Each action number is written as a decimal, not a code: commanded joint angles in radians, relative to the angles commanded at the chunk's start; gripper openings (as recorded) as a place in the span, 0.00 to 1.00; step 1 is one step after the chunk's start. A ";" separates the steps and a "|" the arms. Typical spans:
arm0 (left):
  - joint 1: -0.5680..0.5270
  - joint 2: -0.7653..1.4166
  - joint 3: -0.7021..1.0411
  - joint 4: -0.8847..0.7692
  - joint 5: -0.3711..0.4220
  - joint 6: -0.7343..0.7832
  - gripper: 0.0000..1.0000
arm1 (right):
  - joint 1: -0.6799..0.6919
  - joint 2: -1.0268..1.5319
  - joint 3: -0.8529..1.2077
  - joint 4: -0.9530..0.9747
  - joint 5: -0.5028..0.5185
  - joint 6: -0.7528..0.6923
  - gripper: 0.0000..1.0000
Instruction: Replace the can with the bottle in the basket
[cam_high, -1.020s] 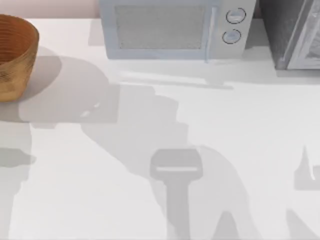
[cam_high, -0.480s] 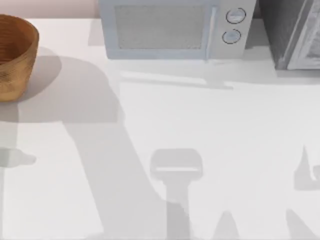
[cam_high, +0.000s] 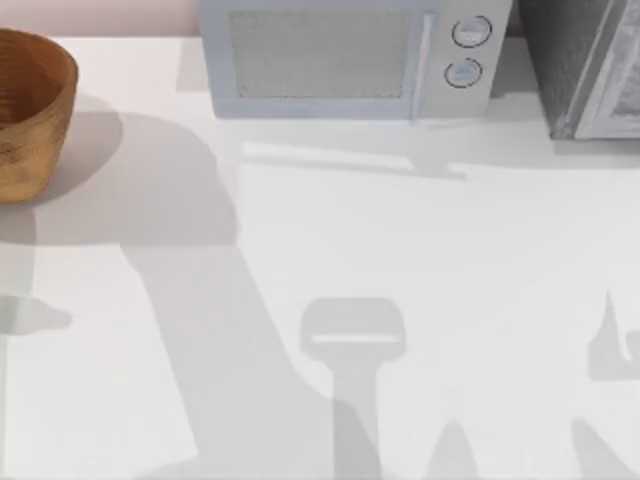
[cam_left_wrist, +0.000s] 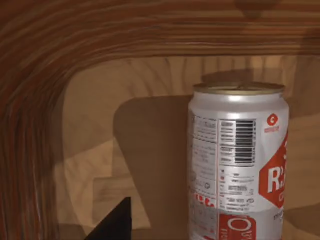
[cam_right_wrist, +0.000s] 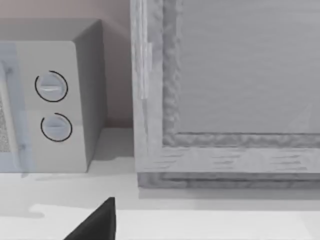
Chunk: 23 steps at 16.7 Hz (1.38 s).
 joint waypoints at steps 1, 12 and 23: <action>0.000 0.003 -0.011 0.010 -0.001 -0.004 1.00 | 0.000 0.000 0.000 0.000 0.000 0.000 1.00; -0.025 0.040 -0.159 0.200 -0.004 -0.034 1.00 | 0.000 0.000 0.000 0.000 0.000 0.000 1.00; -0.025 0.040 -0.159 0.200 -0.004 -0.034 0.25 | 0.000 0.000 0.000 0.000 0.000 0.000 1.00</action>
